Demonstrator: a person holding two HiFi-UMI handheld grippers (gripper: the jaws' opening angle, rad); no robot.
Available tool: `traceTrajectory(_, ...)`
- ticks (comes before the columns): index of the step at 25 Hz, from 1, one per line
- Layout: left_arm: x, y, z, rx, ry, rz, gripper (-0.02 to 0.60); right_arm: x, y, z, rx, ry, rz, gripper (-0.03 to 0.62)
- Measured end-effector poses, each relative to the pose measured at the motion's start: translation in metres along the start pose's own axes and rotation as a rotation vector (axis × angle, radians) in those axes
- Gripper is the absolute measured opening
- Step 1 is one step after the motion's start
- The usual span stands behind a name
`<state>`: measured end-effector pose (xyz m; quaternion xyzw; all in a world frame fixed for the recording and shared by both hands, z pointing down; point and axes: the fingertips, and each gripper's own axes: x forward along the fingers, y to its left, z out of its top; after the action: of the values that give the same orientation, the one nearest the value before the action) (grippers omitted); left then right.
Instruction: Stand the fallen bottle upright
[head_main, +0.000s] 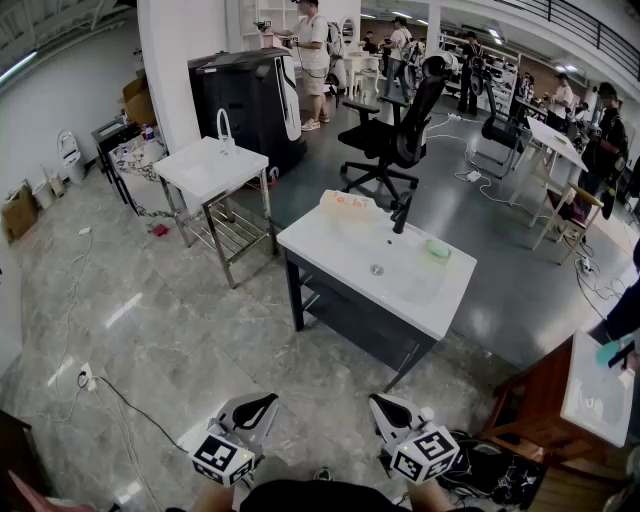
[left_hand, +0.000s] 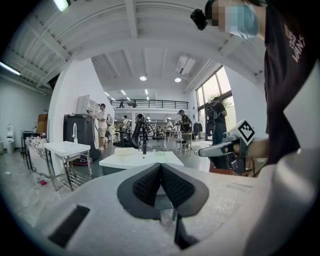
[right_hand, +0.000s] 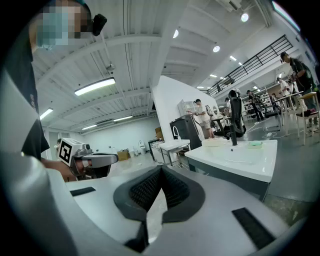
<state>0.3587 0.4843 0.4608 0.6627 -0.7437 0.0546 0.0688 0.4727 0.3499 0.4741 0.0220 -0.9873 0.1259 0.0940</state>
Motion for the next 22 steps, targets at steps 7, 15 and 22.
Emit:
traceTrajectory(7,0.010,0.014,-0.002,-0.006,-0.011,-0.014,0.021,0.013,-0.012,0.002,0.027,-0.013,-0.014,0.002)
traceTrajectory(15,0.059,0.074,0.001,-0.041,-0.049,-0.079,0.248,0.073,-0.052,0.015,0.139,-0.066,-0.099,0.160)
traceTrajectory(22,0.109,0.165,0.015,-0.034,-0.027,-0.165,0.310,0.151,-0.084,0.041,0.213,-0.107,-0.207,0.226)
